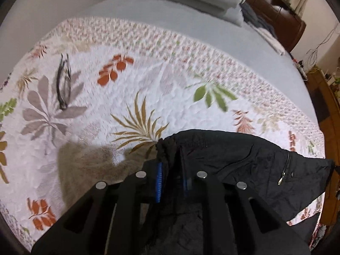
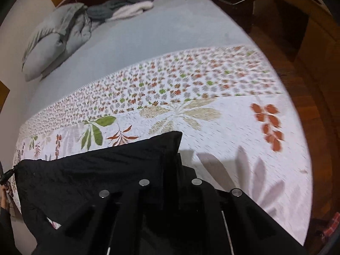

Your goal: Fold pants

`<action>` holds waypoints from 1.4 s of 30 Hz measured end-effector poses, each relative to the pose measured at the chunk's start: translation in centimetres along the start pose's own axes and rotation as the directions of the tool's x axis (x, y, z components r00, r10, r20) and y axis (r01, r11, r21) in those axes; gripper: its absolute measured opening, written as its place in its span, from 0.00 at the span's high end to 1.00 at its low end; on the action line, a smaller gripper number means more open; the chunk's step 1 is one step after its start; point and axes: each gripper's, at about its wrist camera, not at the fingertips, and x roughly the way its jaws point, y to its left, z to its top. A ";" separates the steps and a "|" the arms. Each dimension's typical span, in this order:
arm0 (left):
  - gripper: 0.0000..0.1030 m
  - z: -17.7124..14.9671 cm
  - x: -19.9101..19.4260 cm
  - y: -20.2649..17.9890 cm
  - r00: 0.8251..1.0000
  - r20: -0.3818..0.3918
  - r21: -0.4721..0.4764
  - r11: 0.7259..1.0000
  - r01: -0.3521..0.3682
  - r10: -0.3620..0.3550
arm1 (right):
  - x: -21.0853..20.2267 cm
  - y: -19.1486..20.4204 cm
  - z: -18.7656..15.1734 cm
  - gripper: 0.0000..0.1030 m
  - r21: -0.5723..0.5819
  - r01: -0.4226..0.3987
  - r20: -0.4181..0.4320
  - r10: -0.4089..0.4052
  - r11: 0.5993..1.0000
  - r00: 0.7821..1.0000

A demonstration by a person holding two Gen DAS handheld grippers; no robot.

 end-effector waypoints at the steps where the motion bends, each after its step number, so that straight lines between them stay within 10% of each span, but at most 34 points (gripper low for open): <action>1: 0.88 0.0 -1.0 -0.2 1.000 0.017 0.003 1.000 0.007 -0.007 | -0.9 0.1 -0.4 0.93 0.002 0.006 0.010 -0.006 1.000 1.000; 21: 0.89 -6.7 -13.9 -0.4 0.964 0.237 0.020 0.992 0.123 -0.124 | -16.0 0.1 -12.2 0.99 0.059 -0.056 0.212 0.042 0.997 0.976; 42: 0.89 -16.3 -18.4 3.9 0.945 0.287 0.026 0.987 0.159 -0.159 | -20.3 -3.4 -26.6 0.99 0.169 -0.144 0.277 0.093 0.975 0.956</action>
